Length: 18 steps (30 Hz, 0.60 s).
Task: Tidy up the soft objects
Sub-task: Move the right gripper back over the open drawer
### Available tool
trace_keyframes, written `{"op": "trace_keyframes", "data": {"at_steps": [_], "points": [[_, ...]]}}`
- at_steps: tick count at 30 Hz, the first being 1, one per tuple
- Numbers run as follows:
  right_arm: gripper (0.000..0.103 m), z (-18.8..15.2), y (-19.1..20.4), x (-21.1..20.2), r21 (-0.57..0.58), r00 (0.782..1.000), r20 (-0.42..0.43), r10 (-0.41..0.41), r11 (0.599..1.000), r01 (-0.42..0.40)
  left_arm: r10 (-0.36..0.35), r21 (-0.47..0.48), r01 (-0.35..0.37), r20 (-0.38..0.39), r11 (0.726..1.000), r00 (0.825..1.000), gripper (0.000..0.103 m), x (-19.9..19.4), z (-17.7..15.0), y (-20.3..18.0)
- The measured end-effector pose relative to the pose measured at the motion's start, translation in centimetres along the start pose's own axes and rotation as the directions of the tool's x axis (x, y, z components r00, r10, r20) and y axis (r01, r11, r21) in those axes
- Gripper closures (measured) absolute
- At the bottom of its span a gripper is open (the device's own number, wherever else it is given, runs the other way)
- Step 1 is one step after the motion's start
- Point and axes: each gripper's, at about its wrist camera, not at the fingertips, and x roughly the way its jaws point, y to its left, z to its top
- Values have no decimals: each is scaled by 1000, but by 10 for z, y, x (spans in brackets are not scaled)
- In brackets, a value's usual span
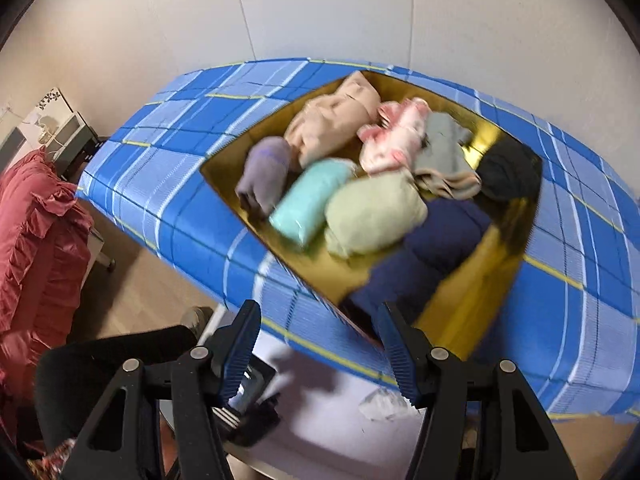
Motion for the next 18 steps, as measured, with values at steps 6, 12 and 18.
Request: {"op": "trace_keyframes", "data": {"at_steps": [6, 12, 18], "points": [[40, -30, -12, -8, -26, 999, 7, -43, 999, 44, 1, -20, -1, 2, 1000, 1000, 63, 3, -3, 6], [40, -57, -19, -8, -25, 999, -16, -39, 999, 39, 4, -22, -4, 2, 1000, 1000, 63, 6, 0, 5], [40, -89, -23, 3, -23, 999, -42, -32, 999, 31, 8, -18, -8, -3, 1000, 1000, 63, 9, 1, 4]]}}
